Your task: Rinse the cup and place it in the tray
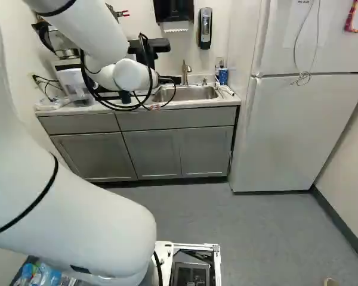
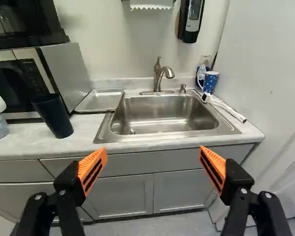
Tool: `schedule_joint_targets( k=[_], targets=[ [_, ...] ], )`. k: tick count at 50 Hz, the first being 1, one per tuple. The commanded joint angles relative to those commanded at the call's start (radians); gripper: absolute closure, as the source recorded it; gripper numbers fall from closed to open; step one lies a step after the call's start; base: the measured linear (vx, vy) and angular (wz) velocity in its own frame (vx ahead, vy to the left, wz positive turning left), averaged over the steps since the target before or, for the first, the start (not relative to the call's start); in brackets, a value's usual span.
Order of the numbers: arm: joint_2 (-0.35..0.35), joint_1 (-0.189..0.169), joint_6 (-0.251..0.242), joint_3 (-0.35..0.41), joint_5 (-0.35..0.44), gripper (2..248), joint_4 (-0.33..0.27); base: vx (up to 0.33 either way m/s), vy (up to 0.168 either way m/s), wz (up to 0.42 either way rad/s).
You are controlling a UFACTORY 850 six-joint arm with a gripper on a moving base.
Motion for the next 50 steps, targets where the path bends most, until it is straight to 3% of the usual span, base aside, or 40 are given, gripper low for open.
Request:
schedule_joint_targets(
  k=[50],
  targets=[
    [0.004,0.0,0.0,-0.102,-0.094,3,0.0,0.0,0.0,0.0]
  ],
)
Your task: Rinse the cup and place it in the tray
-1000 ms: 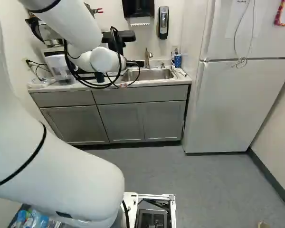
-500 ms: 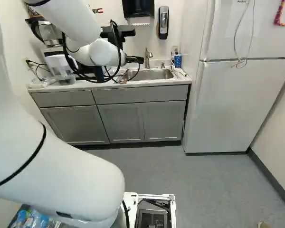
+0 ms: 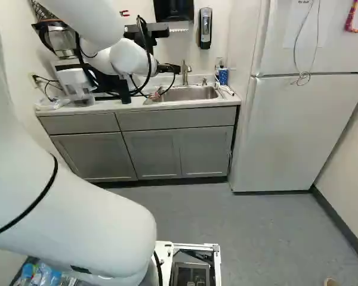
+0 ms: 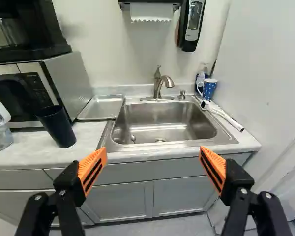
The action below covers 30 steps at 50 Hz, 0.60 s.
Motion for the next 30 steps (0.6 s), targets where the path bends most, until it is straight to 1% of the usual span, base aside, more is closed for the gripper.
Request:
schedule_joint_targets(
  k=[9,30],
  targets=[
    [0.008,0.0,0.0,-0.011,0.0,3,0.0,0.0,0.0,0.0],
    [0.008,0.0,0.0,-0.011,0.0,3,0.0,0.0,0.0,0.0]
  ],
)
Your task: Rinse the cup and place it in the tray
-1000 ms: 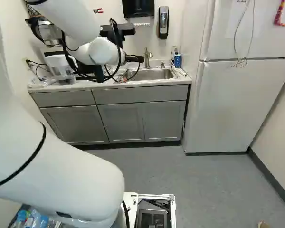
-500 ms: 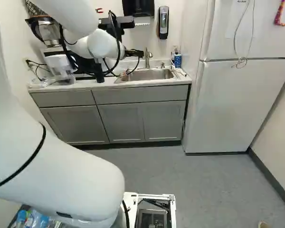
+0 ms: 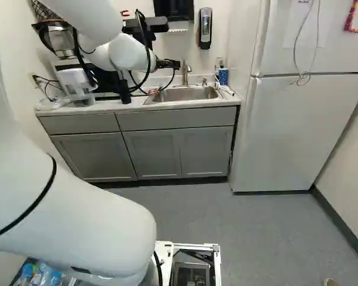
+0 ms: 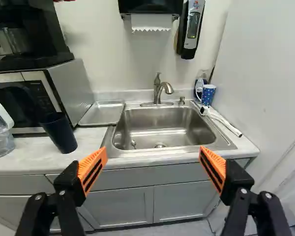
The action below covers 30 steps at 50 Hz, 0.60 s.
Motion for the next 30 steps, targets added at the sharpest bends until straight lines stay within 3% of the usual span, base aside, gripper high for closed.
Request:
schedule_joint_targets(
  k=[30],
  targets=[
    [0.0,0.0,0.0,0.0,0.0,3,0.0,0.012,0.005,0.025]
  ],
)
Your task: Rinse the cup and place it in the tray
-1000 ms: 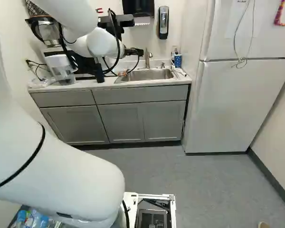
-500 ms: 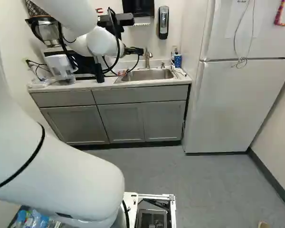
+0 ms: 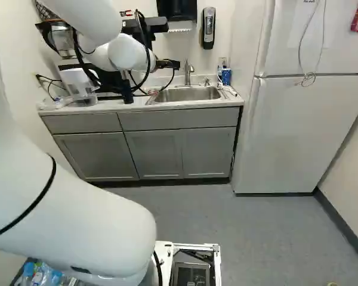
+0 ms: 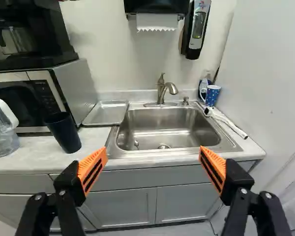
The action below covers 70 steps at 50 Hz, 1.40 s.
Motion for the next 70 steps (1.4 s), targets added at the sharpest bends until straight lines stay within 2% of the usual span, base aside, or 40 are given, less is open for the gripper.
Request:
schedule_joint_targets(
  k=[32,70],
  targets=[
    [0.0,0.0,0.0,0.0,0.0,3,0.0,0.029,-0.007,0.005],
    [0.0,0.0,0.0,0.0,0.0,3,0.0,0.091,-0.056,0.003]
  ],
)
